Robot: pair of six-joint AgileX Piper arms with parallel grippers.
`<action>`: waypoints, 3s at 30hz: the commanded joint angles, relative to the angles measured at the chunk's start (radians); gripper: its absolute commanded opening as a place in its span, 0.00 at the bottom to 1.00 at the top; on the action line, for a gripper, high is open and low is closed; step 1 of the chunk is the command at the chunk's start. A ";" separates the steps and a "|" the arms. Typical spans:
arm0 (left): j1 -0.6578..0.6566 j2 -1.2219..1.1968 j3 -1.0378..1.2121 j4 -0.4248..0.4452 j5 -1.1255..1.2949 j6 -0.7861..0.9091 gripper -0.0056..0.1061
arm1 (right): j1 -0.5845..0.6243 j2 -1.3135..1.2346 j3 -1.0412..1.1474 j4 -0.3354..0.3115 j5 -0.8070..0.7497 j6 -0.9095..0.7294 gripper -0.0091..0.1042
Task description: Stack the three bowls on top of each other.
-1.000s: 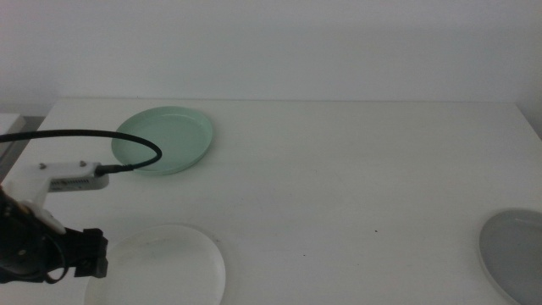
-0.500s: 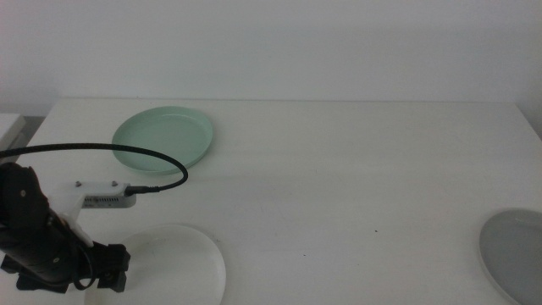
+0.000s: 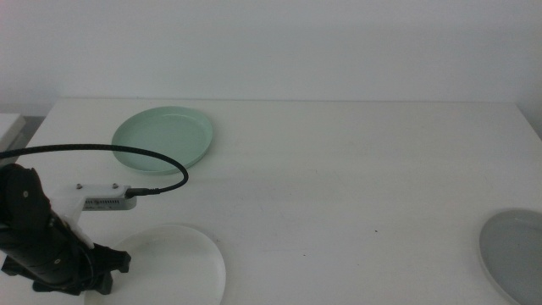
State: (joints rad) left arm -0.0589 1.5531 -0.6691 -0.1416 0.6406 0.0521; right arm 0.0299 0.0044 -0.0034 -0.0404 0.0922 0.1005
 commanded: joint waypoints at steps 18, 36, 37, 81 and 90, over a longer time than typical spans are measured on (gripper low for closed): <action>-0.003 -0.133 -0.053 -0.032 0.131 -0.007 0.03 | 0.003 -0.004 0.003 -0.006 -0.009 -0.003 0.89; -0.195 0.151 -0.664 -0.174 0.359 -0.024 0.03 | 0.003 -0.004 0.003 -0.006 -0.009 -0.003 0.89; -0.209 0.189 -0.701 -0.181 0.356 -0.024 0.03 | 0.003 -0.004 0.003 -0.006 -0.009 -0.003 0.89; -0.291 0.566 -0.900 -0.232 0.253 0.052 0.25 | 0.003 -0.004 0.003 -0.006 -0.009 -0.003 0.89; -0.289 0.484 -0.950 -0.165 0.399 0.052 0.89 | 0.003 -0.004 0.003 -0.006 -0.009 -0.003 0.89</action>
State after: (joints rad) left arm -0.3467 2.0813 -1.6022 -0.3224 1.0105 0.1022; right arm 0.0299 0.0044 -0.0034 -0.0404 0.0922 0.1005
